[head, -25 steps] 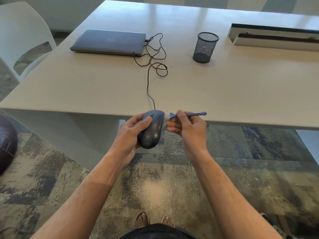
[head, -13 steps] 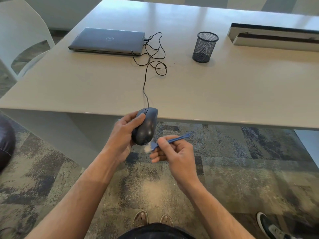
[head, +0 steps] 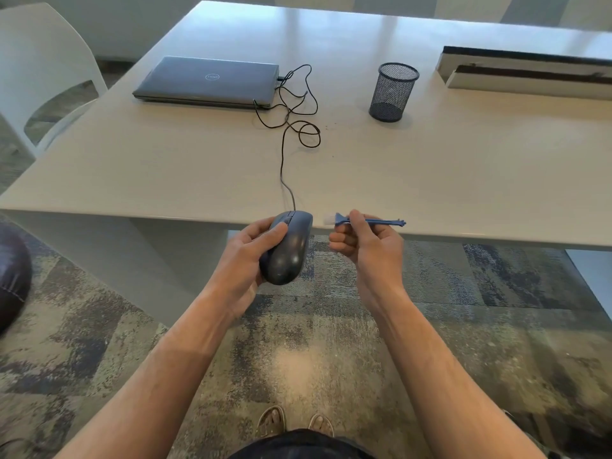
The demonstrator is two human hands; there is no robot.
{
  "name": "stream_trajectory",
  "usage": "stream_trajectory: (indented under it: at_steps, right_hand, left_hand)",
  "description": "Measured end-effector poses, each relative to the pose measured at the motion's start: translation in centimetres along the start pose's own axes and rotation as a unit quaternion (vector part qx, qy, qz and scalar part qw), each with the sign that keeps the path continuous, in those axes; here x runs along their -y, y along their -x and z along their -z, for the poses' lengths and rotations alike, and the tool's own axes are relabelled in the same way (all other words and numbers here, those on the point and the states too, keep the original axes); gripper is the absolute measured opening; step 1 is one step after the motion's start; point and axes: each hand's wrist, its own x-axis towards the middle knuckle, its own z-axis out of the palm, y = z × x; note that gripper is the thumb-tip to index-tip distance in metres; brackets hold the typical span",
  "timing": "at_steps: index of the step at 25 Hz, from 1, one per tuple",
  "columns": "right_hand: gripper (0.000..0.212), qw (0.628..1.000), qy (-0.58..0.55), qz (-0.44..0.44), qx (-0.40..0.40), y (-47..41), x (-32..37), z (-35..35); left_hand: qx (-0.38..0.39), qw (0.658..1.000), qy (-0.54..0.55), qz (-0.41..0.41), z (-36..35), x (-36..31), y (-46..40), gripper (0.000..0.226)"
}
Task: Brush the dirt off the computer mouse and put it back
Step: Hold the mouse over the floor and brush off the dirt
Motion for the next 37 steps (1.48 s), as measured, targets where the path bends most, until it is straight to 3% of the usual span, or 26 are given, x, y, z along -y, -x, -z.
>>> stream_trajectory:
  at_steps: [9, 18, 20, 22, 26, 29, 37]
  right_hand:
    - [0.026, 0.988, 0.031, 0.072, 0.135, 2.5, -2.0, 0.2]
    - [0.013, 0.955, 0.054, 0.114, 0.268, 5.2, -3.1, 1.5]
    - [0.013, 0.959, 0.030, 0.131, 0.251, 4.6, -2.2, 1.6]
    - [0.014, 0.974, 0.012, 0.134, 0.184, 3.3, -1.2, 1.4]
    - [0.023, 0.998, 0.012, 0.048, 0.049, 0.9, -0.5, 0.5]
    - [0.026, 0.998, 0.026, 0.021, 0.058, 0.4, -0.9, -0.3]
    - [0.021, 0.984, 0.023, 0.007, 0.179, 5.3, -2.1, 0.1]
  left_hand:
    - [0.004, 1.000, 0.010, -0.014, 0.5, -0.7, -0.3, 0.042]
    - [-0.015, 1.000, -0.009, -0.011, 0.9, -0.8, 0.0, 0.047]
    - [-0.012, 1.000, -0.010, -0.011, 0.7, -0.8, 0.3, 0.048]
    - [-0.013, 1.000, -0.009, -0.008, 0.6, -0.6, 0.5, 0.051]
    - [-0.011, 1.000, -0.024, -0.002, 0.4, -0.2, 1.0, 0.057]
    - [-0.006, 1.000, -0.028, -0.006, 0.2, 0.0, 1.0, 0.057]
    - [-0.026, 0.999, -0.027, -0.015, 1.2, -0.1, 0.7, 0.061]
